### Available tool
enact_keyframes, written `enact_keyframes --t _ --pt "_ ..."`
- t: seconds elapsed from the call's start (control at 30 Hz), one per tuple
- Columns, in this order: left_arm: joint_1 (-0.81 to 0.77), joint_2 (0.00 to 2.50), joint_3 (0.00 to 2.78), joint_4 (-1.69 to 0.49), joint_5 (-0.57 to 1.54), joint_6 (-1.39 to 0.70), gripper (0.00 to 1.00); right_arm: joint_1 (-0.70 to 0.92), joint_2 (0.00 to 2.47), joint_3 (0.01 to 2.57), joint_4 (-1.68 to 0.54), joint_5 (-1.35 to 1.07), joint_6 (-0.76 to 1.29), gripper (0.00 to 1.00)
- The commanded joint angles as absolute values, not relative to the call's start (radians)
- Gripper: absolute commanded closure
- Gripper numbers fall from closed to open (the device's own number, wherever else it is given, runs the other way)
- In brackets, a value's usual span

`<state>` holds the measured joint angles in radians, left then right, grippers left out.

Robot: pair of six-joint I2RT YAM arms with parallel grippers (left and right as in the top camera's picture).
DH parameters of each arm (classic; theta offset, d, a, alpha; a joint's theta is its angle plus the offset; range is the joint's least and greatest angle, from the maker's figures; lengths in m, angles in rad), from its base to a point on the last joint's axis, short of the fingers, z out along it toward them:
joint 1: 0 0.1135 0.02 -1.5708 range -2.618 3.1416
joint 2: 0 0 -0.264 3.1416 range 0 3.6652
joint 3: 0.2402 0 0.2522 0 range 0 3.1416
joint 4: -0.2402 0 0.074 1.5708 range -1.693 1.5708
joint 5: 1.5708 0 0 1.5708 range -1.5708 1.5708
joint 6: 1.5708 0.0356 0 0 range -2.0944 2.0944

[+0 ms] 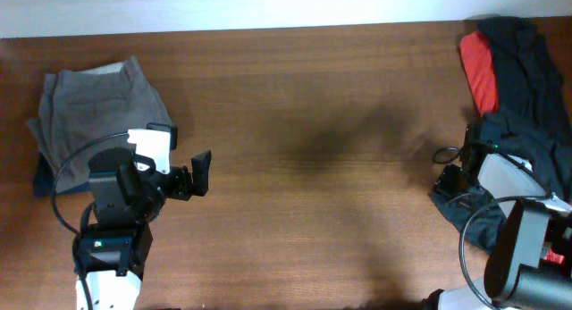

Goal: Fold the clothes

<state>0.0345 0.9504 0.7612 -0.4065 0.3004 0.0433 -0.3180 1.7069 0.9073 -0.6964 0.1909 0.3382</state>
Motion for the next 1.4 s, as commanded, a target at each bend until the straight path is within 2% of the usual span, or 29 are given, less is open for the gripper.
enact_keyframes --t 0.0,0.07,0.13,0.4,0.53,0.63,0.8,0.93,1.0,1.23,1.37 --pt "0.031 0.949 0.783 -0.407 0.316 0.038 0.01 -0.324 1.795 0.857 -0.691 0.199 0.350 0.74" --pt "0.031 0.949 0.783 -0.406 0.316 0.038 0.01 -0.324 1.794 0.857 -0.692 0.173 0.350 0.89" --pt "0.031 0.949 0.783 -0.406 0.316 0.038 0.01 -0.323 1.787 0.860 -0.704 0.156 0.349 0.96" --pt "0.031 0.949 0.783 -0.393 0.315 0.038 0.01 -0.301 1.582 1.096 -0.963 -0.002 0.292 0.96" --pt "0.031 0.950 0.783 -0.375 0.314 0.038 0.01 -0.179 1.440 1.251 -1.037 -0.078 0.240 0.96" --pt "0.031 0.950 0.783 -0.372 0.290 0.038 0.01 -0.018 1.366 1.324 -1.023 -0.114 0.241 0.96" --pt "0.031 0.950 0.783 -0.367 0.288 0.038 0.01 0.289 1.376 1.345 -0.890 -0.165 0.244 0.87" --pt "0.031 0.950 0.783 -0.368 0.288 0.038 0.01 0.410 1.454 1.345 -0.820 -0.165 0.244 0.83" --pt "0.031 0.950 0.783 -0.368 0.288 0.038 0.01 0.426 1.489 1.345 -0.805 -0.166 0.244 0.81" --pt "0.031 0.950 0.783 -0.367 0.289 0.038 0.01 0.377 1.443 1.399 -0.865 0.010 0.245 0.54" --pt "0.012 0.999 0.802 -0.369 0.294 0.010 0.01 0.255 1.356 1.488 -1.000 0.043 0.251 0.49"
